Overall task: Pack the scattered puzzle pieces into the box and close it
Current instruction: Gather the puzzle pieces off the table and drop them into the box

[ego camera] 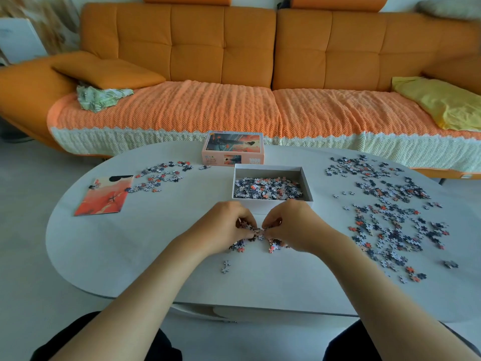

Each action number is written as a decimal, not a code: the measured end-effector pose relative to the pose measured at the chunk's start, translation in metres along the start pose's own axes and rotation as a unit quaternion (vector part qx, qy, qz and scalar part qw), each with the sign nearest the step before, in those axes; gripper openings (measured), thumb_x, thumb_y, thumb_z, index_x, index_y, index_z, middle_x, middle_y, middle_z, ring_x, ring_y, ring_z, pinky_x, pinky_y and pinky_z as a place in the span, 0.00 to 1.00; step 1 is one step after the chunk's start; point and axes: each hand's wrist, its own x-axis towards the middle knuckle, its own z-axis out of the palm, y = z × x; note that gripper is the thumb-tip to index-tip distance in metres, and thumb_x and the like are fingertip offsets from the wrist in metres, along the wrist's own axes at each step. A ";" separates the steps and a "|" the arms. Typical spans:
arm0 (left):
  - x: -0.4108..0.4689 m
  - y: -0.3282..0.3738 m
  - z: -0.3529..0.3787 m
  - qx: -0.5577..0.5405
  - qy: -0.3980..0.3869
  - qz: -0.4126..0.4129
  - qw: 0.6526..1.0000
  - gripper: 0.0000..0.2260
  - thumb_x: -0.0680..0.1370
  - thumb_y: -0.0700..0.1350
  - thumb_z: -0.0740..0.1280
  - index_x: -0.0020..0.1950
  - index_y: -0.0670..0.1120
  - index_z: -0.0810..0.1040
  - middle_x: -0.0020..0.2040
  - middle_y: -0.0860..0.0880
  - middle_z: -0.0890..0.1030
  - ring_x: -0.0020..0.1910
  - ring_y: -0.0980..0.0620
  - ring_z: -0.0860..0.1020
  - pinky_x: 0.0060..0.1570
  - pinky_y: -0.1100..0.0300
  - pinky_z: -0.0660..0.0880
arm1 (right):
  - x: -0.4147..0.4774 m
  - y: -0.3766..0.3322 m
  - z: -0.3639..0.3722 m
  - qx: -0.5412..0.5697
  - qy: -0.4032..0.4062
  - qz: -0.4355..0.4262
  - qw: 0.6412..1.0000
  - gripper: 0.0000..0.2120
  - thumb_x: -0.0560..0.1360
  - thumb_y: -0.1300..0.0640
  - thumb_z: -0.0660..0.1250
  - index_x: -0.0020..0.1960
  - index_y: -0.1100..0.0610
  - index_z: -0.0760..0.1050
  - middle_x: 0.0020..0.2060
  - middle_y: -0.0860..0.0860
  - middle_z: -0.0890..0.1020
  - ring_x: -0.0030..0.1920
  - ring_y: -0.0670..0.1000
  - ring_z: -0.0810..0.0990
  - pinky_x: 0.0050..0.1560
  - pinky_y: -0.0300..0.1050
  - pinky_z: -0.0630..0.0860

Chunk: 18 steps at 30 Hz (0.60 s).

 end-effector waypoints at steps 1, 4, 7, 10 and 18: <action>0.002 0.001 -0.003 -0.015 0.005 -0.002 1.000 0.05 0.72 0.46 0.76 0.47 0.52 0.84 0.44 0.57 0.78 0.42 0.58 0.76 0.43 0.64 0.74 | 0.001 0.000 -0.004 -0.001 0.002 -0.002 1.000 0.03 0.72 0.58 0.73 0.44 0.52 0.85 0.33 0.44 0.83 0.31 0.47 0.82 0.31 0.33 0.77; 0.011 0.004 -0.015 -0.066 0.029 -0.010 0.997 0.05 0.72 0.46 0.76 0.47 0.53 0.84 0.43 0.56 0.80 0.41 0.60 0.78 0.42 0.65 0.74 | 0.005 0.001 -0.019 0.013 0.032 -0.006 0.999 0.02 0.72 0.56 0.74 0.44 0.50 0.84 0.35 0.45 0.83 0.31 0.47 0.83 0.32 0.34 0.78; 0.027 0.008 -0.022 -0.083 0.083 -0.004 0.993 0.05 0.72 0.47 0.75 0.47 0.53 0.83 0.42 0.57 0.79 0.39 0.62 0.76 0.37 0.71 0.70 | 0.014 0.004 -0.031 0.051 0.109 -0.006 0.993 0.01 0.72 0.56 0.74 0.43 0.50 0.83 0.37 0.46 0.83 0.30 0.48 0.82 0.33 0.37 0.79; 0.049 0.009 -0.020 -0.084 0.138 0.007 0.987 0.05 0.73 0.46 0.74 0.48 0.52 0.83 0.42 0.58 0.77 0.39 0.63 0.75 0.36 0.74 0.67 | 0.026 0.006 -0.036 0.045 0.196 -0.031 0.979 0.02 0.72 0.58 0.73 0.44 0.52 0.84 0.38 0.45 0.81 0.33 0.44 0.77 0.34 0.34 0.73; 0.078 -0.006 0.000 0.042 0.160 0.063 0.984 0.14 0.75 0.48 0.73 0.60 0.49 0.81 0.55 0.52 0.77 0.54 0.53 0.74 0.51 0.60 0.70 | 0.043 0.024 -0.026 -0.008 0.154 -0.049 0.987 0.13 0.76 0.52 0.69 0.60 0.46 0.81 0.39 0.36 0.75 0.42 0.43 0.74 0.43 0.36 0.69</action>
